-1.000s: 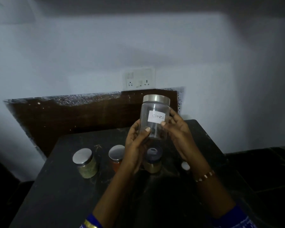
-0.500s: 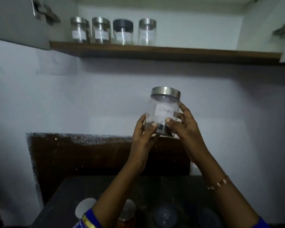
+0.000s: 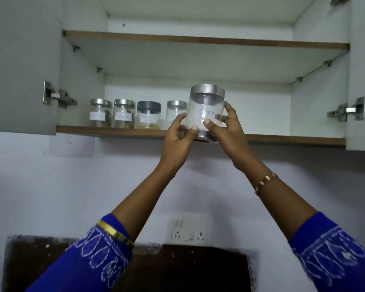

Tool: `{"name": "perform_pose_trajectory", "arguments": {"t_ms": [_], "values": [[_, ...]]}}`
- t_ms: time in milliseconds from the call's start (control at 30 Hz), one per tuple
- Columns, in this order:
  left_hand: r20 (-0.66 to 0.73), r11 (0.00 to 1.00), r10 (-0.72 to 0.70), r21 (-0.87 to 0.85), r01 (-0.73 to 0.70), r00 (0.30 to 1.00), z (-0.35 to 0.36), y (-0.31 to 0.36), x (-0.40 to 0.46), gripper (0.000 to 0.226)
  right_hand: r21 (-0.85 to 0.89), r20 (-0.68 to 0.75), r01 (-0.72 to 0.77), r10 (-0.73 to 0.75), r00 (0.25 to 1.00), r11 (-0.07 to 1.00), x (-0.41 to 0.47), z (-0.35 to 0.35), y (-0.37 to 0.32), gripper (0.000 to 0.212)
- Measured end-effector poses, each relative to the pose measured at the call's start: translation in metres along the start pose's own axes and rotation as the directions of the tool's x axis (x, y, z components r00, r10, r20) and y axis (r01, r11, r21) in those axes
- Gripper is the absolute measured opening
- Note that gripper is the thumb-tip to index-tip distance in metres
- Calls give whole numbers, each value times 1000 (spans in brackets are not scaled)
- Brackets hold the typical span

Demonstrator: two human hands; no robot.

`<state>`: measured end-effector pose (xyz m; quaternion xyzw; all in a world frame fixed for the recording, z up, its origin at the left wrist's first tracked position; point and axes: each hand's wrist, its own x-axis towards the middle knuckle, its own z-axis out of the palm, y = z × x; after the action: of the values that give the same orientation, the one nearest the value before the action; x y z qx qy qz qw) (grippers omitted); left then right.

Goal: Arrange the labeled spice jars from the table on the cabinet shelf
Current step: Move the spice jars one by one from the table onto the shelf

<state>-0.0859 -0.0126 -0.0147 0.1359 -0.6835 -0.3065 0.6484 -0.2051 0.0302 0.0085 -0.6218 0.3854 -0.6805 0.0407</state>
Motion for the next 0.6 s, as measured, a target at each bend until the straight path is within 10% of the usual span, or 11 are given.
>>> {"name": "perform_pose_trajectory", "arguments": {"t_ms": [600], "values": [[139,811,21,576,-98,990,29,-60,118,46,-502,37,16,3,999,865,111,-7,78,63]]}}
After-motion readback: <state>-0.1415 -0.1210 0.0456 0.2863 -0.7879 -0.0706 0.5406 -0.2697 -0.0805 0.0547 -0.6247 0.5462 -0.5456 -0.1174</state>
